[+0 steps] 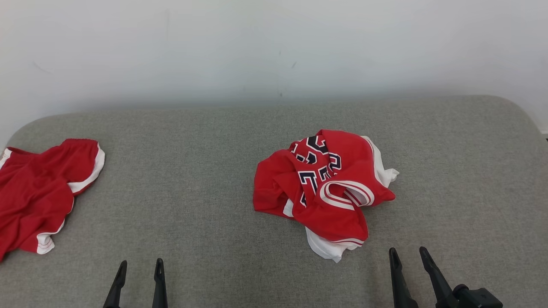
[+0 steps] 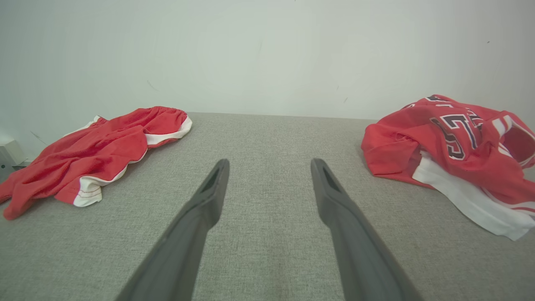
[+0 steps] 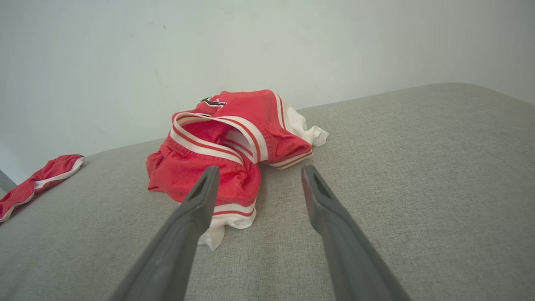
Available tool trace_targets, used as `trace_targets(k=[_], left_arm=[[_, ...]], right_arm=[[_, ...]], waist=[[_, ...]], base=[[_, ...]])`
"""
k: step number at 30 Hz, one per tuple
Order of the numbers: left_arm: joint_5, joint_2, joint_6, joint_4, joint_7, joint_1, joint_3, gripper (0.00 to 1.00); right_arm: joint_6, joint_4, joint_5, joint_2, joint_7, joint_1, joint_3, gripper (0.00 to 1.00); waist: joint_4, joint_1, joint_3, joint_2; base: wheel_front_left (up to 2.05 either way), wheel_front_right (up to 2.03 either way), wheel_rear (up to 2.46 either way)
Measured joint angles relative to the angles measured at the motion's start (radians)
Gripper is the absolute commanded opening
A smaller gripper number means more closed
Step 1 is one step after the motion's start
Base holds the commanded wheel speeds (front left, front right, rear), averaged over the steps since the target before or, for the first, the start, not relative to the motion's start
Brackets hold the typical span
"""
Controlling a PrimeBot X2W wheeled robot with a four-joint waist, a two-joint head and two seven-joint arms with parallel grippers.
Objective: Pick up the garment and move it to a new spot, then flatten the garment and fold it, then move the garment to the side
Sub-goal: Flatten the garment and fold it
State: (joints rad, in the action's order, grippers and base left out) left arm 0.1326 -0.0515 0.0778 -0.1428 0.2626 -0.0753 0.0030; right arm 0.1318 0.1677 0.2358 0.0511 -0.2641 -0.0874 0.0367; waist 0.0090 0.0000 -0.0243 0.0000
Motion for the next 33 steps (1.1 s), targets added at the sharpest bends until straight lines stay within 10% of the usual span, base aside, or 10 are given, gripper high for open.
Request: trace_targets(k=[16, 33], left_arm=[[0.02, 0.0, -0.004, 0.001, 0.0, 0.029, -0.039, 1.0], [0.061, 0.0, -0.027, -0.004, 0.0, 0.077, -0.114, 1.0]], right_arm=[[0.0, 0.035, -0.048, 0.0, 0.0, 0.132, 0.077, 1.0], [0.0, 0.362, -0.092, 0.029, 0.0, 0.421, 0.102, 1.0]], waist=[[0.041, 0.0, -0.035, 0.0], [0.166, 0.0001, -0.106, 0.0001]], base=[[0.0, 0.0, 0.0], [0.0, 0.0, 0.0]])
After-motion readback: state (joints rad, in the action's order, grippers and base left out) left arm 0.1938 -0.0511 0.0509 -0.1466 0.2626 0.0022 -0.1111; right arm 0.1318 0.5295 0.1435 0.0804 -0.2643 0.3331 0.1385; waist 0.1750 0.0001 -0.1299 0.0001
